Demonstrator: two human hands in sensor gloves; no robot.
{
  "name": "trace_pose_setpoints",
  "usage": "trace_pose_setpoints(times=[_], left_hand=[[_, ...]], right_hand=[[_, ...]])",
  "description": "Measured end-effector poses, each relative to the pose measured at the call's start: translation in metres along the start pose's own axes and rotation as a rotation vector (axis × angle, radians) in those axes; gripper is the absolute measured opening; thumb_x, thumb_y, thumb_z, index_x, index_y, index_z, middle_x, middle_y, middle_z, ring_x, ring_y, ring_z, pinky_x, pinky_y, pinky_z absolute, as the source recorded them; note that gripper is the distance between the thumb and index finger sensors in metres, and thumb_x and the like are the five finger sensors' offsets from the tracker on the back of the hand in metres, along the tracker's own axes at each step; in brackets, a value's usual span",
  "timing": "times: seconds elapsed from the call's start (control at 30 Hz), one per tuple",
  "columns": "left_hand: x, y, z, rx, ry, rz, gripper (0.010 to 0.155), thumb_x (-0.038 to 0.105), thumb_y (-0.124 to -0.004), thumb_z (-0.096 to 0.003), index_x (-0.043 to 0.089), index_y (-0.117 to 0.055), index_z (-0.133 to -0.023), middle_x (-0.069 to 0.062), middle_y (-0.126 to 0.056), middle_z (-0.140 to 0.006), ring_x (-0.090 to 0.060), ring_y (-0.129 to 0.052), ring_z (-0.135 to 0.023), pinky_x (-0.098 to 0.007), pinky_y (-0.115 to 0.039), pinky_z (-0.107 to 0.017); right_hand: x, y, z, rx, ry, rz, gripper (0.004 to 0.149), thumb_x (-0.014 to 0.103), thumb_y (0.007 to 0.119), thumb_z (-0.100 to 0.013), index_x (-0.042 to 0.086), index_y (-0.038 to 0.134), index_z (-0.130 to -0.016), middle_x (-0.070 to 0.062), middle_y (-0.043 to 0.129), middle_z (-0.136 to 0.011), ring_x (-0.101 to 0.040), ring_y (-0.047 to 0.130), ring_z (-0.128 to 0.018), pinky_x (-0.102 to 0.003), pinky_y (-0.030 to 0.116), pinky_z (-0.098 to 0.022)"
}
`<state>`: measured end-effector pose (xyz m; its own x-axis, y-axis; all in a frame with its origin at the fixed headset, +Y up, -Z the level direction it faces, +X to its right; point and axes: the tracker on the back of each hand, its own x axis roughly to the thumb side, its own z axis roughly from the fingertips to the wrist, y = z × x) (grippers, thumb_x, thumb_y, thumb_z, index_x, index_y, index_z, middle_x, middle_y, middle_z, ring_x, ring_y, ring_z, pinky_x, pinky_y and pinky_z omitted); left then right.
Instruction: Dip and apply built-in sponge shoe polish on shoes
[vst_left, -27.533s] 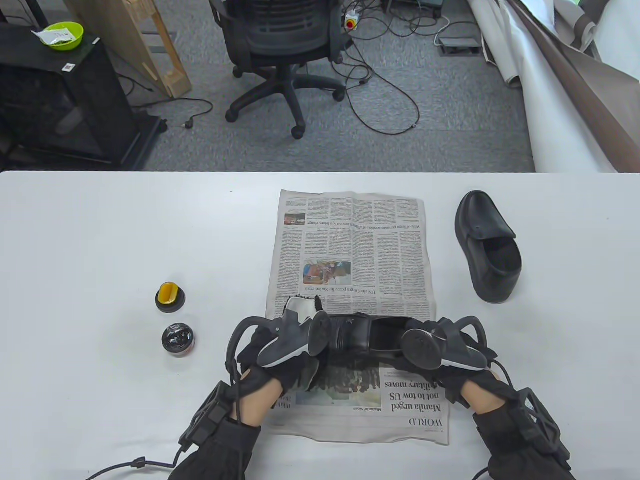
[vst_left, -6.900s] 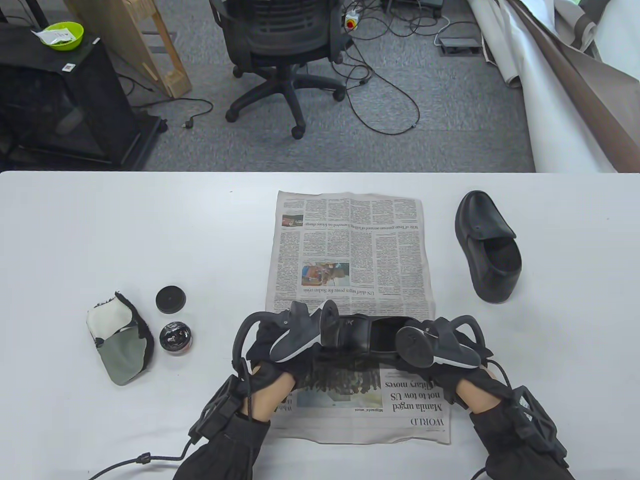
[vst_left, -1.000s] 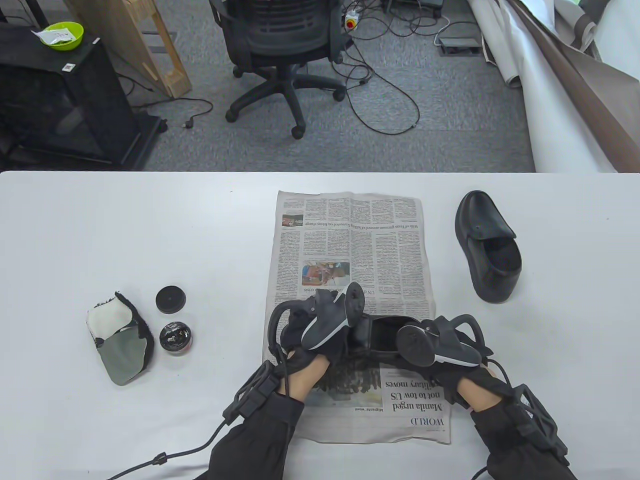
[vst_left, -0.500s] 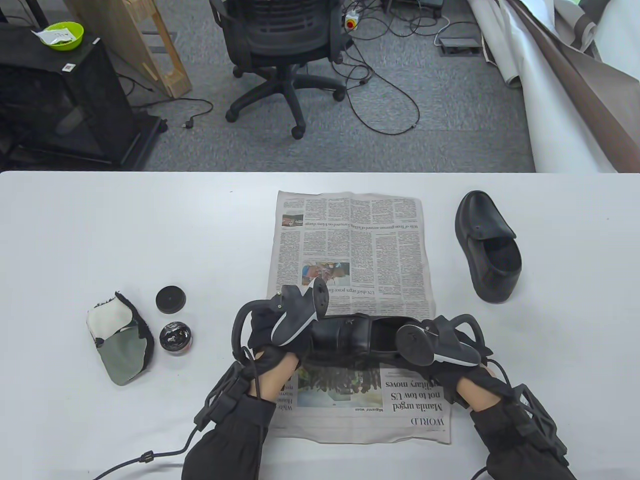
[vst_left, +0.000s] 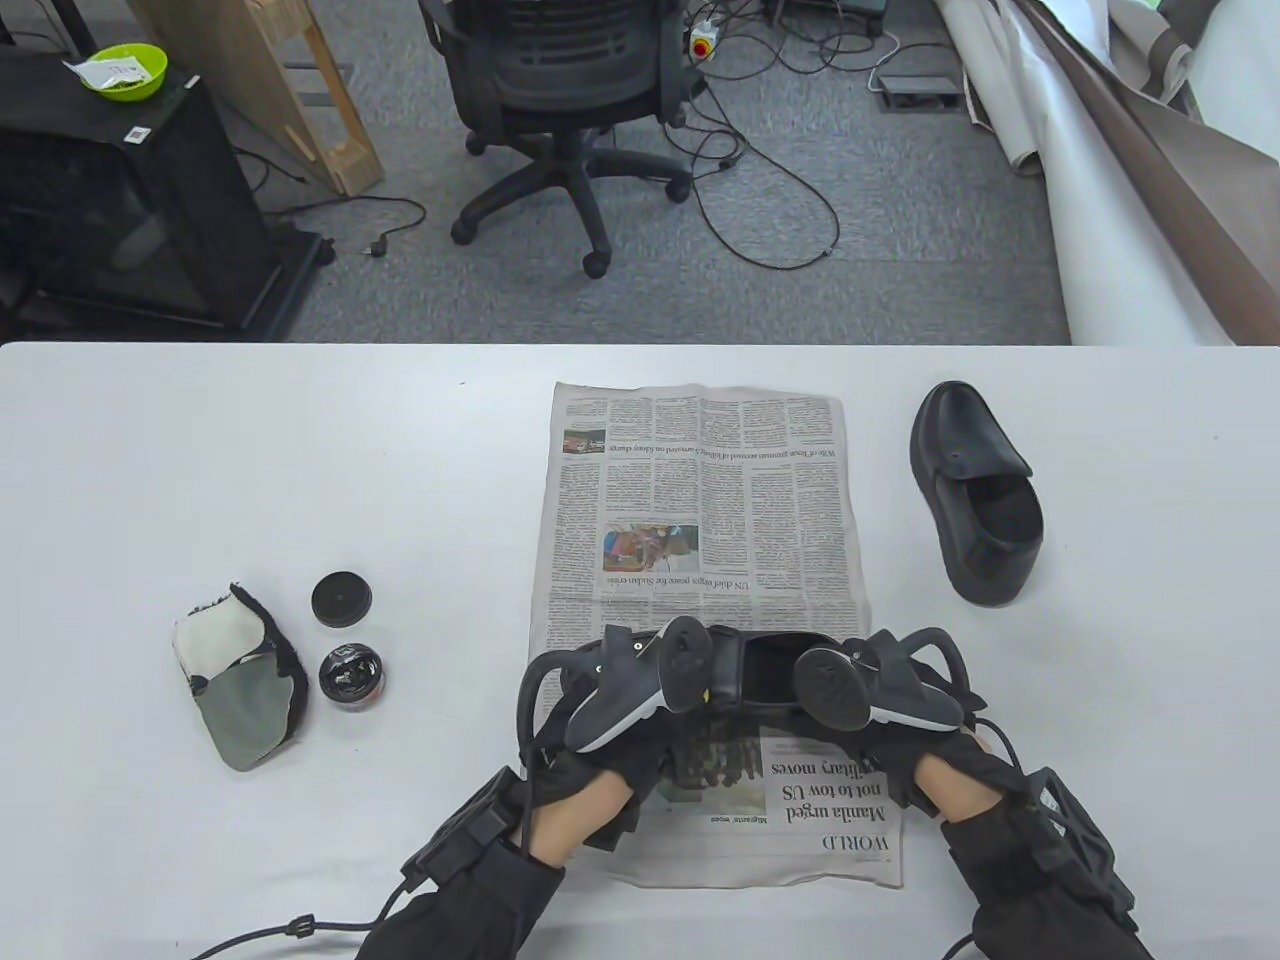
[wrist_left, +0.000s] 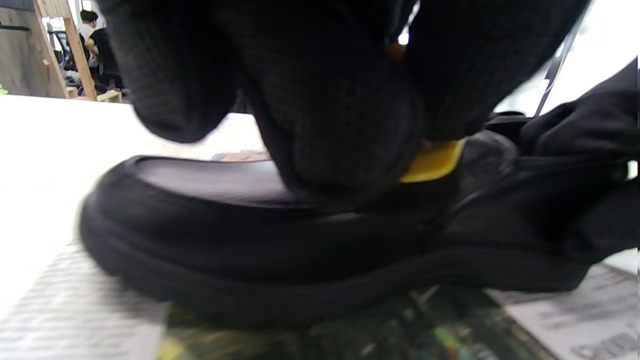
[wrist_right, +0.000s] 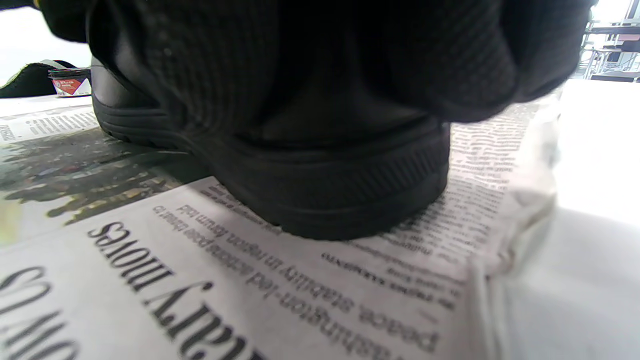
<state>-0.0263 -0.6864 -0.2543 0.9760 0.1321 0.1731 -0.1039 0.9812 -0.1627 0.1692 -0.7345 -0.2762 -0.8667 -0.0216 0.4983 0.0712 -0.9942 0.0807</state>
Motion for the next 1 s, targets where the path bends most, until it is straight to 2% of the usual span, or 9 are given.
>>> trace_pose_setpoints(times=[0.37, 0.57, 0.63, 0.77, 1.0], left_hand=[[0.029, 0.002, -0.031, 0.157, 0.041, -0.048, 0.050, 0.048, -0.094, -0.0394, 0.020, -0.088, -0.079, -0.002, -0.108, -0.060, -0.001, -0.110, -0.028, -0.037, -0.094, -0.044], [0.026, -0.001, -0.054, 0.135, 0.095, -0.096, 0.050, 0.049, -0.094, -0.0394, 0.021, -0.088, -0.079, -0.001, -0.108, -0.060, -0.001, -0.109, -0.028, -0.037, -0.093, -0.045], [0.021, -0.001, -0.058, 0.142, 0.127, -0.111, 0.049, 0.049, -0.095, -0.0394, 0.021, -0.088, -0.079, -0.001, -0.108, -0.059, -0.001, -0.109, -0.027, -0.037, -0.093, -0.045], [0.003, -0.005, -0.069, 0.072, 0.180, -0.122, 0.049, 0.050, -0.095, -0.0391, 0.021, -0.088, -0.079, -0.001, -0.108, -0.058, -0.001, -0.108, -0.026, -0.037, -0.093, -0.045], [-0.033, -0.001, -0.063, 0.015, 0.276, -0.205, 0.049, 0.050, -0.097, -0.0384, 0.021, -0.089, -0.078, -0.002, -0.108, -0.056, -0.001, -0.108, -0.025, -0.037, -0.093, -0.044]], right_hand=[[-0.001, 0.001, -0.001, 0.010, -0.015, -0.013, 0.038, 0.051, 0.087, -0.030, 0.033, 0.092, -0.064, 0.006, 0.090, -0.062, -0.020, 0.095, -0.038, -0.048, 0.081, -0.055], [-0.002, 0.001, -0.001, 0.001, -0.009, -0.008, 0.038, 0.051, 0.087, -0.031, 0.033, 0.092, -0.064, 0.006, 0.090, -0.062, -0.020, 0.095, -0.037, -0.048, 0.081, -0.054], [-0.001, 0.001, 0.000, -0.001, -0.005, -0.001, 0.038, 0.051, 0.086, -0.031, 0.033, 0.092, -0.064, 0.006, 0.090, -0.061, -0.020, 0.095, -0.037, -0.048, 0.081, -0.054], [-0.001, 0.001, -0.001, 0.002, -0.007, 0.000, 0.038, 0.051, 0.086, -0.031, 0.033, 0.092, -0.064, 0.006, 0.090, -0.061, -0.020, 0.095, -0.037, -0.048, 0.081, -0.054], [-0.002, 0.000, -0.001, 0.001, -0.001, -0.001, 0.038, 0.051, 0.086, -0.031, 0.032, 0.092, -0.064, 0.006, 0.091, -0.061, -0.020, 0.095, -0.036, -0.048, 0.081, -0.054]])
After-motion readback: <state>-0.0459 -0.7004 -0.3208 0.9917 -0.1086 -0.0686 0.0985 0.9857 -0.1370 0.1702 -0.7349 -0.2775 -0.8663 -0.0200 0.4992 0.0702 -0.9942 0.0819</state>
